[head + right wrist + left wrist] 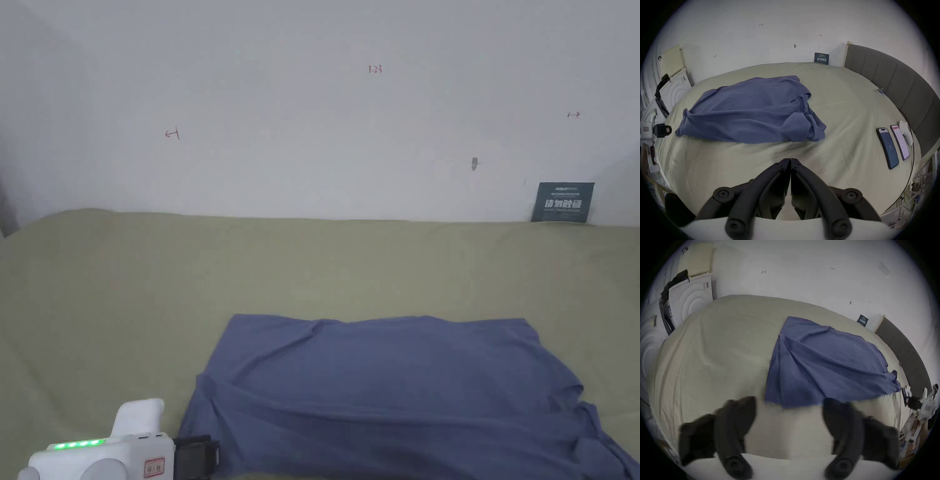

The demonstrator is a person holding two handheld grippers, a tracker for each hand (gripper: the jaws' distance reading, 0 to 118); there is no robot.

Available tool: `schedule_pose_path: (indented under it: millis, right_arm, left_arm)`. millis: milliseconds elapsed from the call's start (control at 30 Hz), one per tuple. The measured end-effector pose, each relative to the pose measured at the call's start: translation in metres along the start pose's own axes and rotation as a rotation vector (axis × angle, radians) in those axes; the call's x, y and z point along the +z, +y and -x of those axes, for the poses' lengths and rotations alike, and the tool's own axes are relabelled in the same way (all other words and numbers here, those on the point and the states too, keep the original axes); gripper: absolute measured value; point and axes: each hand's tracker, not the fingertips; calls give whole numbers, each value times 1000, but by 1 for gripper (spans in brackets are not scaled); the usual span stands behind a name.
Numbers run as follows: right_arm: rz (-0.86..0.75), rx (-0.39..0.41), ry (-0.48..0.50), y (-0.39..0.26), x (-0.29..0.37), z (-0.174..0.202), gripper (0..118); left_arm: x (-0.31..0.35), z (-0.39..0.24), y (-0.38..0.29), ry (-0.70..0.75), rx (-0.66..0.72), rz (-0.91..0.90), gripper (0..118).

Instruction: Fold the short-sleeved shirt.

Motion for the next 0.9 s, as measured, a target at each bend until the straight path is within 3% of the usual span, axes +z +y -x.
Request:
schedule_pose_path:
  millis: [133,233,333,367,400,467,500,633,700,733,767,800,833,867,900]
  right_arm:
    - [12,-16,-2,7,-5,-9,7]
    - [7,-17,-23,15,-12,-18,7]
    - [27,-34,-54,30,-26,-27,8]
    - [36,-34,-59,36,-33,-30,14]
    - [44,-38,-52,40,-38,-30,40]
    - [60,11,-44,48,-51,-27,95]
    - [50,25,-39,51,-56,-25,112]
    - [78,92,-59,59,-83,-17,108]
    - [109,75,-64,57,-96,-18,107]
    - [137,53,-53,57,-100,-22,101]
    - [150,19,-44,56,-103,-26,84]
    - [165,-5,-4,54,-103,-29,48]
    - [175,-35,27,52,-102,-32,22]
    - [153,-79,79,49,-97,-32,21]
    - [127,-67,60,48,-90,-31,20]
  left_arm:
    - [-36,0,7,71,-71,68,95]
    - [-50,5,3,87,-83,91,87]
    - [-33,2,-3,73,-107,-11,53]
    - [-30,1,-3,37,-107,-18,29]
    - [-27,0,-4,30,-106,-19,6]
    - [-23,-7,-4,52,-156,-25,6]
    - [-23,-10,-3,64,-188,-22,6]
    - [-26,-6,2,26,-141,-14,5]
    - [-28,0,5,9,-85,-19,5]
    - [-28,2,7,2,-70,-20,4]
    - [-29,4,8,-5,-66,-20,4]
    - [-30,6,9,-9,-67,-26,4]
    - [-31,6,10,-10,-66,-23,4]
    - [-30,6,11,-13,-62,-18,4]
    - [-29,6,11,-23,-55,-22,4]
